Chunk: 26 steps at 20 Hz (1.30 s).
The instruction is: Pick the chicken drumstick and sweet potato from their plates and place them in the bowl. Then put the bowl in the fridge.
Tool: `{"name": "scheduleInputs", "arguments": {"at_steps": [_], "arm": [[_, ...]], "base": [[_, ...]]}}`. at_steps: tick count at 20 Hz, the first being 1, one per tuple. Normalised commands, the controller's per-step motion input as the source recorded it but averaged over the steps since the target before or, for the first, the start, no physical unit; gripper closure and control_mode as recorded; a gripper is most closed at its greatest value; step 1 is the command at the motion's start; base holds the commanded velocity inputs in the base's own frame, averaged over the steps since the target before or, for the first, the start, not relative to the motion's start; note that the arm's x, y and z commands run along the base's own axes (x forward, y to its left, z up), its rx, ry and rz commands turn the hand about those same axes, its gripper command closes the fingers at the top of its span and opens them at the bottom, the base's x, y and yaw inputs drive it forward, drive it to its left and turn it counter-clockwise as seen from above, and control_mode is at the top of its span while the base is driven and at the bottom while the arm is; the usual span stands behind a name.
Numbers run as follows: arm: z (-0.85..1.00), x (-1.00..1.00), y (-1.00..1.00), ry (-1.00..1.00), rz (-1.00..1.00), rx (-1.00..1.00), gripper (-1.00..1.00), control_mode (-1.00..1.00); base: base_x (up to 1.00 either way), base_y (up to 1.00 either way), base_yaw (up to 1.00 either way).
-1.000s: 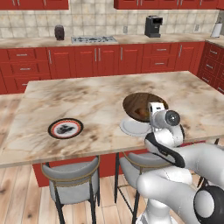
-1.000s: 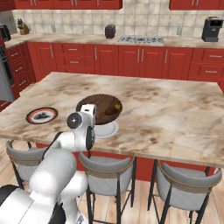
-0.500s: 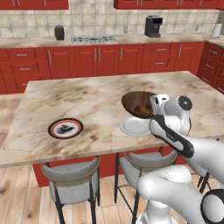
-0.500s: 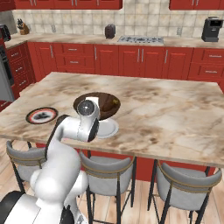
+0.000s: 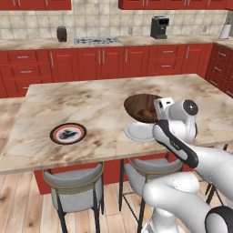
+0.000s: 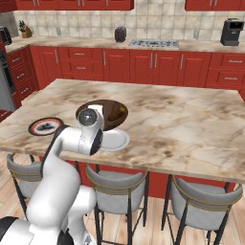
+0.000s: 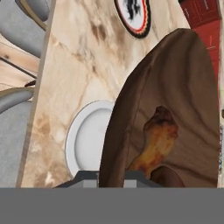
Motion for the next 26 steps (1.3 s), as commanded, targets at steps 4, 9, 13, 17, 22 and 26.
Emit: {"name": "scheduleInputs", "arguments": {"at_steps": [4,9,13,17,22,26], "arm": [[-0.02,-0.11,0.02,-0.06,0.01,0.00,1.00,-1.00],[0.00,0.00,0.00,-0.01,0.00,0.00,1.00,-1.00],[0.00,0.00,0.00,0.00,0.00,0.00,1.00,-1.00],[0.00,0.00,0.00,0.00,0.00,0.00,1.00,-1.00],[0.00,0.00,0.00,0.00,0.00,0.00,1.00,1.00],[0.00,0.00,0.00,0.00,0.00,0.00,1.00,1.00]], "base": [[0.00,0.00,0.00],[0.00,0.00,0.00],[0.00,0.00,0.00],[0.00,0.00,0.00],[0.00,0.00,0.00],[0.00,0.00,0.00]]}}
